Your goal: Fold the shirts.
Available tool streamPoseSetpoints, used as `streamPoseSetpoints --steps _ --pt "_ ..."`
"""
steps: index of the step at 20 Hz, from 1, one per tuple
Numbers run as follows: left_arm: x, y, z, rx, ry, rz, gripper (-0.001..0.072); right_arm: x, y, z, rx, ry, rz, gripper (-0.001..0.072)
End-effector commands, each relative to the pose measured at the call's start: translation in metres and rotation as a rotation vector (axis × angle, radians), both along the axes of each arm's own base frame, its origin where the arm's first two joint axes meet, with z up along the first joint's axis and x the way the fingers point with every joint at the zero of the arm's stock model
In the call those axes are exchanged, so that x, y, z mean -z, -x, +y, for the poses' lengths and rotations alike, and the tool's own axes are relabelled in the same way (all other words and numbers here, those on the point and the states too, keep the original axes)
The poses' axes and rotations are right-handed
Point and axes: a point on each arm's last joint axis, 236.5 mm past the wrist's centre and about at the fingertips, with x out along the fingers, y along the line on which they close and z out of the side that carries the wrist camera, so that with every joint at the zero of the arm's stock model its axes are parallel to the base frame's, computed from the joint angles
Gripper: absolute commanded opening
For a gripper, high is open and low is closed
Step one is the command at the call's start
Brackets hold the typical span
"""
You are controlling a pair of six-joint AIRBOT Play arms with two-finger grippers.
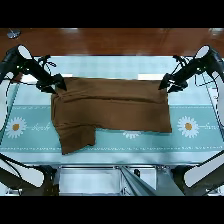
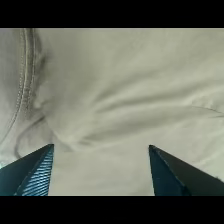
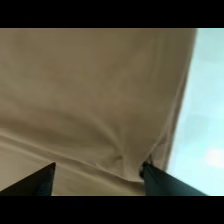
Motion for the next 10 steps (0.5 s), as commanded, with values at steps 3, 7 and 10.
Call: streamPoseSetpoints --steps 3,7,10 --pt "-0.01 0.069 0.018 0.046 -0.015 0.177 0.0704 -0.03 0.031 -0.057 0.071 0.044 -0.001 0.063" --pt "-0.006 0.134 0.044 -0.124 0.044 0.117 0.0704 -0.041 0.092 -0.102 0.344 -0.056 -0.079 0.063" --pt "0.006 0.176 0.021 -0.299 0.234 0.041 0.0704 -0.041 0.127 -0.058 0.441 -0.317 -0.157 0.0629"
